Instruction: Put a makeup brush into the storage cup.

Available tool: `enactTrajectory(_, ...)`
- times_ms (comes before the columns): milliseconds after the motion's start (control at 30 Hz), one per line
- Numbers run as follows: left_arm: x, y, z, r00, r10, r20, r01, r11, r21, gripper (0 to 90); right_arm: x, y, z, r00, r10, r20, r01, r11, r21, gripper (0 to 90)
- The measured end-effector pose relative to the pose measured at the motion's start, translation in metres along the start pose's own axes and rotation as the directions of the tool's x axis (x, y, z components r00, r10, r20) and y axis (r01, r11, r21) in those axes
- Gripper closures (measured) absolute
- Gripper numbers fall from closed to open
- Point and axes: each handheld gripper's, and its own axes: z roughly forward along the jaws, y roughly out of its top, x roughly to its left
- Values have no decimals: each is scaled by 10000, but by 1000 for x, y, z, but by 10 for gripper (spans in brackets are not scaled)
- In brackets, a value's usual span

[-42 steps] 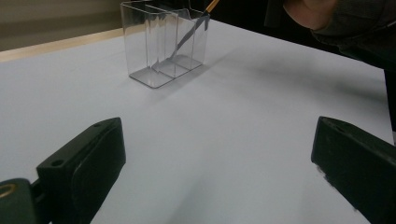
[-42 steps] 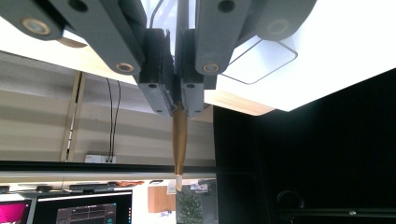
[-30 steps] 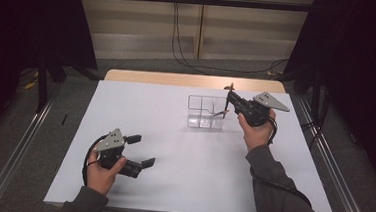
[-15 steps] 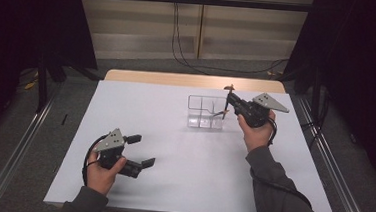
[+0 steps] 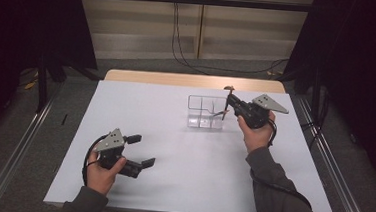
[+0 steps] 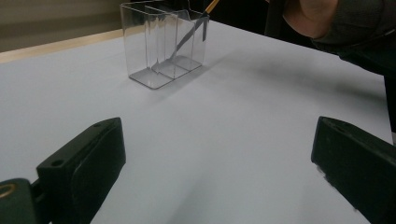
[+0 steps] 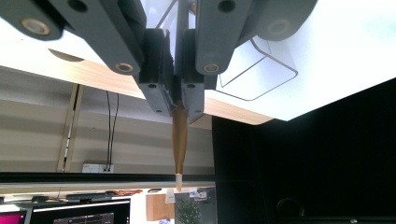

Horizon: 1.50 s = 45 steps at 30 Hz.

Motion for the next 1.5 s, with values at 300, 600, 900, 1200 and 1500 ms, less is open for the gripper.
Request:
enactTrajectory(300, -1, 0, 0, 9999, -18, -116, 18, 10000, 22, 28, 0, -3, 0, 10000, 82, 0, -82, 9999, 112, 844)
enactTrajectory(600, 0, 0, 0, 10000, -10, -42, 10, 10000, 31, 29, -2, -6, -1, 9999, 141, 74, -142, 9998, 156, 843)
enactTrajectory(900, 0, 0, 0, 10000, -9, -27, 9, 10000, 68, 29, -2, -9, -2, 9999, 162, 9, -162, 9995, 276, 842)
enactTrajectory(1200, -1, 0, 1, 10000, -31, -20, 31, 10000, 93, 29, -2, -10, -2, 9998, 198, -3, -198, 9992, 335, 841)
enactTrajectory(1500, 0, -1, 1, 10000, -25, -2, 25, 10000, 84, 29, -3, -11, -1, 9997, 249, -75, -245, 9988, 421, 833)
